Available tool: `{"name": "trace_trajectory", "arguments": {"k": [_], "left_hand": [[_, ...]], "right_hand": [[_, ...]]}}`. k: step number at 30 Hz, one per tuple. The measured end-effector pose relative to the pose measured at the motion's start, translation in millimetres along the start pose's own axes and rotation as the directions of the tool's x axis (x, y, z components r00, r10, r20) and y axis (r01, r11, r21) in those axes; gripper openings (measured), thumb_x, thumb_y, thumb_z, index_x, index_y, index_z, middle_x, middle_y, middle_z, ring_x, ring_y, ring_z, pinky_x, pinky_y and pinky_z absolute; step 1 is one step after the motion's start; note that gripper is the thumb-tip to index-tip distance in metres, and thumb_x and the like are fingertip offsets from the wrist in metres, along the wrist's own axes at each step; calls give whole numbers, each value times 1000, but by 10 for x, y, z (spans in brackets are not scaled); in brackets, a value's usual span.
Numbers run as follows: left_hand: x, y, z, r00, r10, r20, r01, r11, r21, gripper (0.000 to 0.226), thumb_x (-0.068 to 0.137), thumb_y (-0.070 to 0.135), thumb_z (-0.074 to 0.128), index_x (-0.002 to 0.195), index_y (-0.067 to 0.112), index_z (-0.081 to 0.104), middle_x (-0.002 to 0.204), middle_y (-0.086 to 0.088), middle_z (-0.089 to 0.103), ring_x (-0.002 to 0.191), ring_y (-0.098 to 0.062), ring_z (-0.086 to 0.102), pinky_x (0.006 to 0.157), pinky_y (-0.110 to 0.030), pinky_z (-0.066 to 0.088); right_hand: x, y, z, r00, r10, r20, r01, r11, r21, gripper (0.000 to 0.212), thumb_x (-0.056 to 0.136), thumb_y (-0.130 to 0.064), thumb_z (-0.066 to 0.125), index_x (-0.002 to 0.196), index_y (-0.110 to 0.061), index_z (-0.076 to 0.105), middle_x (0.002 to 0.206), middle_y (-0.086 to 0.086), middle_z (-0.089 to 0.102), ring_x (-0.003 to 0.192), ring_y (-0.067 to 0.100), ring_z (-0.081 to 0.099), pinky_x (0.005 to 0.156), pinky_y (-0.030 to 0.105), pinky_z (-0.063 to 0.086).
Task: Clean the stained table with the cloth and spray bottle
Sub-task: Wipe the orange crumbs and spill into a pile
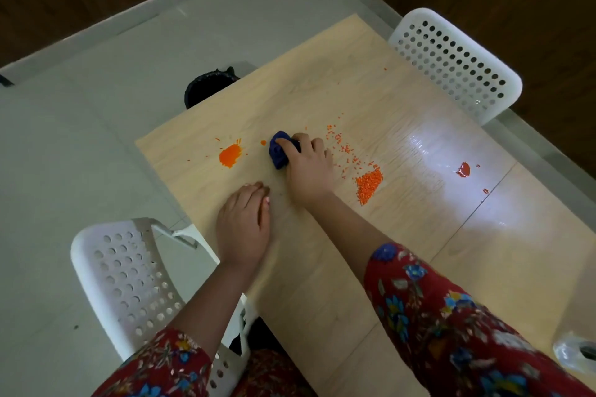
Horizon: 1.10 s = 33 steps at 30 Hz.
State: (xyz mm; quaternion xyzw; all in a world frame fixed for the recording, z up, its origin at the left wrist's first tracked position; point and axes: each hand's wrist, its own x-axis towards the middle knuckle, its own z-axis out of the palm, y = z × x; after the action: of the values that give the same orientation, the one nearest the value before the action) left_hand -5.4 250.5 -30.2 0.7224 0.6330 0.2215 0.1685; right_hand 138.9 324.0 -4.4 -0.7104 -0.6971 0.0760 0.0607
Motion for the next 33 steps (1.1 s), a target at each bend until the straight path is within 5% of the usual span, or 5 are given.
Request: {"name": "trace_trajectory", "arguments": {"k": [8,15,21,27,33], "left_hand": [[85,-81,-56,999,47,-5,-47,998,36,33,98,30,42,109,21,71,114,6,69,104,-14,61,78,-30,50],[164,-73,-99,998,67,-14,-66,995,69,33,97,32,43,101,18,73,102,6,71,90,-12,62,66,-26,48],[225,-49,-123,998,68,-8,-66,993,102,39,97,36,37,96,19,72,92,8,70,80,-12,60,59,-24,42],[399,3,-158,994,105,-25,-98,975,198,44,97,38,37,69,18,65,66,7,58,57,-13,50,45,-23,32],[581,-6,-111,979,196,61,-200,978,67,37,97,35,39,99,17,72,98,5,70,89,-14,61,75,-29,46]], "right_hand": [[405,277,-221,951,307,32,-309,949,65,47,93,-11,42,138,-24,41,135,9,41,117,34,38,91,44,38],[269,51,-61,999,-25,28,23,998,64,47,94,-13,46,138,-28,44,137,7,42,119,33,39,91,45,38],[527,139,-206,919,395,9,-391,906,162,46,95,-13,44,139,-25,41,137,9,41,120,33,38,91,43,40],[656,-124,-126,986,-141,89,138,990,35,47,95,-15,44,140,-28,42,140,6,39,121,31,37,89,42,37],[817,314,-199,951,307,19,-308,951,28,44,95,-11,41,137,-22,42,133,12,42,118,35,39,89,44,40]]}}
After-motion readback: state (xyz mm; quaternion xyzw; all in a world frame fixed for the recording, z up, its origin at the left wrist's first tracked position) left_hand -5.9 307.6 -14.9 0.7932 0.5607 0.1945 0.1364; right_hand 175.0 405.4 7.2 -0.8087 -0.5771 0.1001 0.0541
